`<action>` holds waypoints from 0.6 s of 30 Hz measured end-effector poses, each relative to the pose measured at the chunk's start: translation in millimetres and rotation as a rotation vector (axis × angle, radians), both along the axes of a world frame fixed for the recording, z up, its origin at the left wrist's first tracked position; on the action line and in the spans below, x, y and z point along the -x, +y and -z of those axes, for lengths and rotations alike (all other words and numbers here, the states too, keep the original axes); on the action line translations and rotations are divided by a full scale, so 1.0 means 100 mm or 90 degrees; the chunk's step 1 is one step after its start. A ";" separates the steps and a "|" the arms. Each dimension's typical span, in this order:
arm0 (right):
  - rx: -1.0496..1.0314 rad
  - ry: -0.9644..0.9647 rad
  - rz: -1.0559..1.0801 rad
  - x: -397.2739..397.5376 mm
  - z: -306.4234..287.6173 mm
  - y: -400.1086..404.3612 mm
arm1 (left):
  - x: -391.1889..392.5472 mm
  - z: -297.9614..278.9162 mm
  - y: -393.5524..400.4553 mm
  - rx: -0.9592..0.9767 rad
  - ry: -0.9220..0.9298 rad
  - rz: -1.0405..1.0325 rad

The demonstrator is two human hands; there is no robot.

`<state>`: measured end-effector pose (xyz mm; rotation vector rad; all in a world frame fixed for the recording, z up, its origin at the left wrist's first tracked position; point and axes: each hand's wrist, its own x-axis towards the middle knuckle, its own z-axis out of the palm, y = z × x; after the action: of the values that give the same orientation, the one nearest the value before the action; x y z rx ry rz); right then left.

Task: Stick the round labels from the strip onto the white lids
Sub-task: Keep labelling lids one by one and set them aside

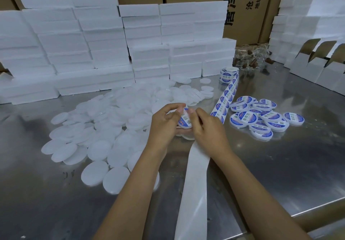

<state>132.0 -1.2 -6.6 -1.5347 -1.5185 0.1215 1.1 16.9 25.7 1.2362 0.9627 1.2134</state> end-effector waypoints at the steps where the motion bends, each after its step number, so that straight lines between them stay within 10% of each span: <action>1: -0.008 0.003 0.021 -0.02 0.00 0.00 | -0.01 0.00 -0.01 -0.003 -0.007 0.048; 5: -0.035 0.076 0.053 -0.09 -0.01 0.00 | -0.01 0.01 -0.02 -0.055 0.061 0.167; 18: 0.091 0.102 -0.127 0.02 -0.05 -0.05 | 0.06 0.03 0.05 -0.071 0.003 -0.062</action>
<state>130.0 -5.7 -1.5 -1.4418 -1.5576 0.4665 -5.3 22.0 22.9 1.2924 0.9783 1.3568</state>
